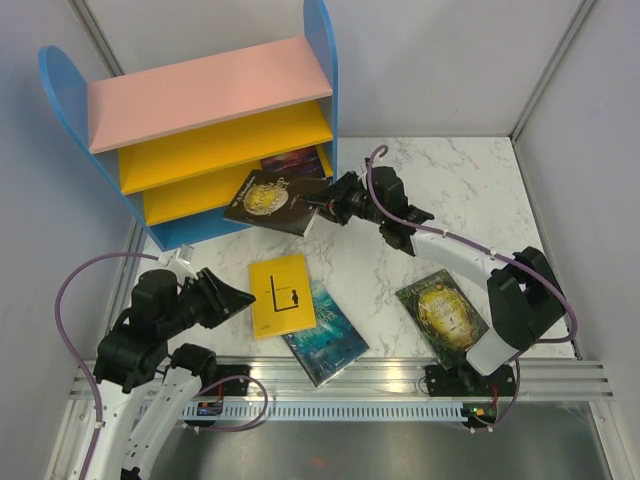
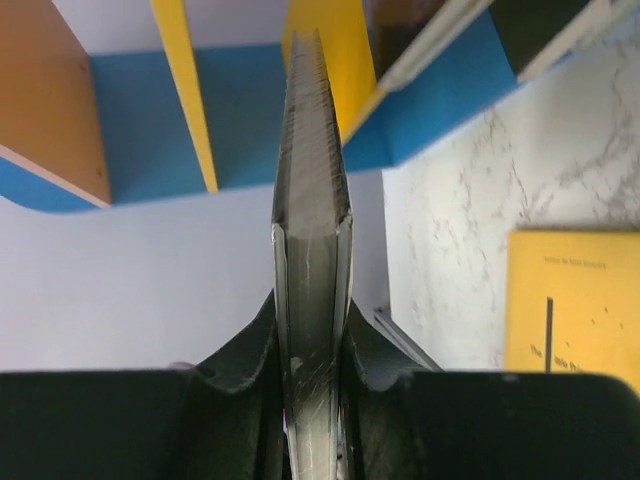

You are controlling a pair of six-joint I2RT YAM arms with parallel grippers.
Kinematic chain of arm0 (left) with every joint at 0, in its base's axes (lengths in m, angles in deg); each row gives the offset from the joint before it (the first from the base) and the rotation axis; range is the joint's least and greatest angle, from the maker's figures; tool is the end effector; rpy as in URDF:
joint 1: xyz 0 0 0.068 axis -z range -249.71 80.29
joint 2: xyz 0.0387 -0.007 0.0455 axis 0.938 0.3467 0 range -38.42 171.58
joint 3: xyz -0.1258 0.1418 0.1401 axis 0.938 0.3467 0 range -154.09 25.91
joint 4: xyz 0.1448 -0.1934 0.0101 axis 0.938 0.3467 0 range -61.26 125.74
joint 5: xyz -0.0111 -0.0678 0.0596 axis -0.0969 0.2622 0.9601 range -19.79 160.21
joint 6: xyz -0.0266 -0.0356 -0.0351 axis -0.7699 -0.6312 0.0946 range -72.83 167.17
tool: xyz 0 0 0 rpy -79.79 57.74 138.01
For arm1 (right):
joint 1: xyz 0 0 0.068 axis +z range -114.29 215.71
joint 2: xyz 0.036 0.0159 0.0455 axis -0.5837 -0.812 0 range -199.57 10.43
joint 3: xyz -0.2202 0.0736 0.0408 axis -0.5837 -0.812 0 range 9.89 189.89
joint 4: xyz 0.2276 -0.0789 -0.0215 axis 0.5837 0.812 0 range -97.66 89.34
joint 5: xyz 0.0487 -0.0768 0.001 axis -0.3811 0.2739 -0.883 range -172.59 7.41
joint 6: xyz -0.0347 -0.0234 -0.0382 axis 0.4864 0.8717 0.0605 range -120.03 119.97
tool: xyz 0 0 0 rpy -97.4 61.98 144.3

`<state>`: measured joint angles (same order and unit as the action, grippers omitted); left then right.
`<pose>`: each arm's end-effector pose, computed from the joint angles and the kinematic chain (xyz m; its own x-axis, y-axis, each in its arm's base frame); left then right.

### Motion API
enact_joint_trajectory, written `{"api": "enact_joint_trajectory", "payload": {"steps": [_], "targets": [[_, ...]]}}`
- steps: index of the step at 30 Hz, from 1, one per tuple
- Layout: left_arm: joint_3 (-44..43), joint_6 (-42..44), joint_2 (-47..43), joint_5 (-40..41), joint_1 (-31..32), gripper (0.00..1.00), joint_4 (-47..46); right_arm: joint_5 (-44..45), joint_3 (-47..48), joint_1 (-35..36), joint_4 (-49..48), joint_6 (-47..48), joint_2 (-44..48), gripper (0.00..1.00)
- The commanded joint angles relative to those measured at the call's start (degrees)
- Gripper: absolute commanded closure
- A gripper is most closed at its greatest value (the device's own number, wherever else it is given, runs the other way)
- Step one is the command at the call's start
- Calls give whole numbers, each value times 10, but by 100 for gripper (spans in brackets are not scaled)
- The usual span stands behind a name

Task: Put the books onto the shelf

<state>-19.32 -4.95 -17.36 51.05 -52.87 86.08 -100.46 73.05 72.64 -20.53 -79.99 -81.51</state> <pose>0.0753 -0.0365 0.2801 -0.7451 -0.5534 -0.3723 -0.0838 0.6314 -0.7709 0.2806 0.2261 0.2529 -0.8336 0.5459 -0.0848 0.0751 0.2640 0.9616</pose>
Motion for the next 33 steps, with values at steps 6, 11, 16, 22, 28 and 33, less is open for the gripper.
{"api": "enact_joint_trajectory", "payload": {"steps": [6, 11, 16, 22, 28, 33], "targets": [[-35, 42, 3, 14, -1, 62, 9, 40, 63, -57, -136, -97, -26, 100], [-37, 47, 5, 16, -1, 63, 11, 110, 79, -58, -99, -115, -41, 100], [-37, 47, 6, 15, -1, 62, 12, 254, 111, -35, -21, -124, -47, 100], [-33, 45, 1, 15, -1, 63, 12, 340, 196, -12, 69, -136, -99, 100], [-38, 49, -1, 18, -1, 62, 14, 420, 229, 2, 125, -187, -149, 100], [-44, 59, 5, 24, -1, 63, 16, 442, 260, 10, 157, -224, -188, 100]]}}
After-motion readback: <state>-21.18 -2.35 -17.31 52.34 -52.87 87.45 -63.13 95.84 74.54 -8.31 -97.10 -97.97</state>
